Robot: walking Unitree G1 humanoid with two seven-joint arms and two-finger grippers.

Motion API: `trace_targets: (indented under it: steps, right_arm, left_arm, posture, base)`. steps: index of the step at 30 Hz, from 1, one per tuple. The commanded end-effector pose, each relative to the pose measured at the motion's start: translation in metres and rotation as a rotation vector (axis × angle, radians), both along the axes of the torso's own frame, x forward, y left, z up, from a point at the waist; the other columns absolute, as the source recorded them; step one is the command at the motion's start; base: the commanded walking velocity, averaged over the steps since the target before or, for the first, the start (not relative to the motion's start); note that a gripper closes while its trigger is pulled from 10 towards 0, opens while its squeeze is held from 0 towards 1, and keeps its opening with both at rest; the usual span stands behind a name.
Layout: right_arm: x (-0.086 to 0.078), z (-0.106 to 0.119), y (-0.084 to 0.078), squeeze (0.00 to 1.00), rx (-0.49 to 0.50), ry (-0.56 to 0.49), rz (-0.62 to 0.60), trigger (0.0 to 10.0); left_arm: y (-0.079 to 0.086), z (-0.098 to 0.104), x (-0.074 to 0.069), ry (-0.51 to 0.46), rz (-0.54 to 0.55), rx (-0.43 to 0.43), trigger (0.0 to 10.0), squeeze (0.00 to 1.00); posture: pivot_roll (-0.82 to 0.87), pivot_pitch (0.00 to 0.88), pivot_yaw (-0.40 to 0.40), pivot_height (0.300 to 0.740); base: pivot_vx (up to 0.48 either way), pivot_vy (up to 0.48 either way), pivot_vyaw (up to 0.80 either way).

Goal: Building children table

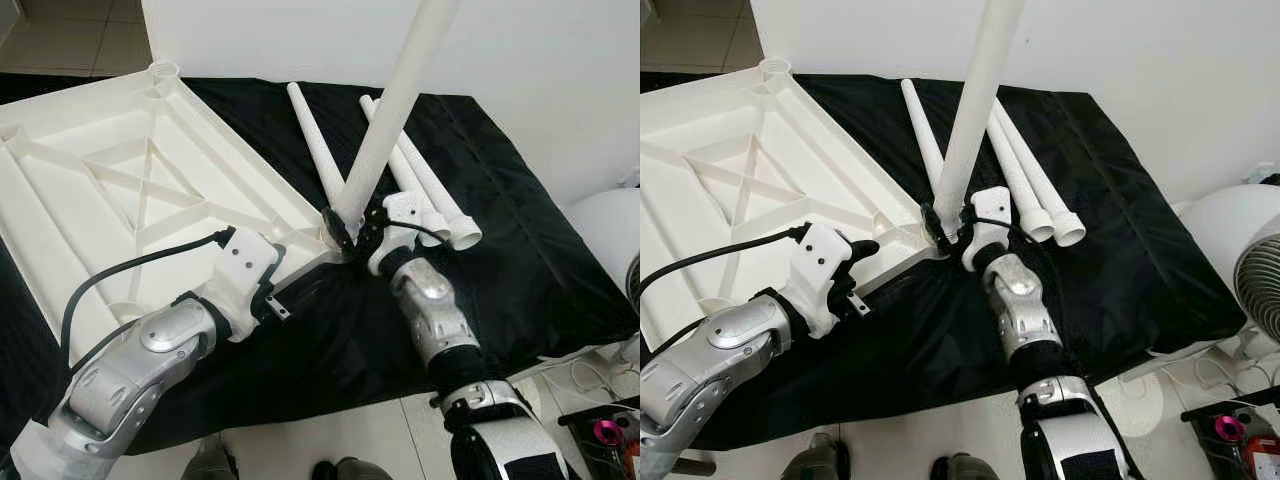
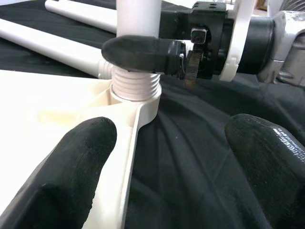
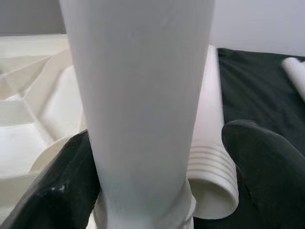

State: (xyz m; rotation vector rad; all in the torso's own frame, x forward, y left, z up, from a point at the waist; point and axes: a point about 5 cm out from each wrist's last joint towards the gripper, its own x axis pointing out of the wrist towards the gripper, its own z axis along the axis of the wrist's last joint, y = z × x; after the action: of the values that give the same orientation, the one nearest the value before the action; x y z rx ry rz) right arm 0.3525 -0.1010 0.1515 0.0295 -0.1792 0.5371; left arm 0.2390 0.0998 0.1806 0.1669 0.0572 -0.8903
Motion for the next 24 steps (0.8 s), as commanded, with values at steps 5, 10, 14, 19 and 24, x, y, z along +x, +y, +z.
trace_targets:
  steps: [5, 10, 14, 19, 24]
  right_arm:
    - [0.006, 0.001, -0.007, 0.00, -0.084, 0.003, 0.158, 10.0]
    - [0.011, 0.006, -0.002, 0.00, -0.112, 0.010, 0.245, 10.0]
    - [0.013, 0.009, 0.001, 0.00, -0.133, 0.005, 0.281, 10.0]
    - [0.016, 0.009, 0.001, 0.00, -0.168, 0.013, 0.302, 7.1]
    - [0.018, 0.003, -0.003, 0.00, -0.179, 0.050, 0.307, 0.0]
  left_arm:
    - [-0.012, -0.005, -0.003, 0.015, -0.093, 0.004, 10.0, 0.00]
    - [-0.015, -0.004, -0.002, 0.010, -0.099, -0.002, 10.0, 0.00]
    - [-0.016, -0.004, -0.001, 0.008, -0.102, -0.004, 10.0, 0.00]
    - [-0.017, -0.003, 0.000, 0.008, -0.105, -0.005, 10.0, 0.00]
    - [-0.018, -0.004, -0.001, 0.007, -0.109, -0.005, 10.0, 0.00]
  posture:
    - [0.06, 0.078, -0.126, 0.740]
    - [0.06, 0.071, -0.125, 0.740]
    - [0.06, 0.069, -0.123, 0.740]
    - [0.06, 0.067, -0.124, 0.740]
    - [0.06, 0.064, -0.129, 0.740]
  base:
    - [0.000, 0.000, 0.00]
    - [0.000, 0.000, 0.00]
    - [0.000, 0.000, 0.00]
    - [0.000, 0.000, 0.00]
    - [0.000, 0.000, 0.00]
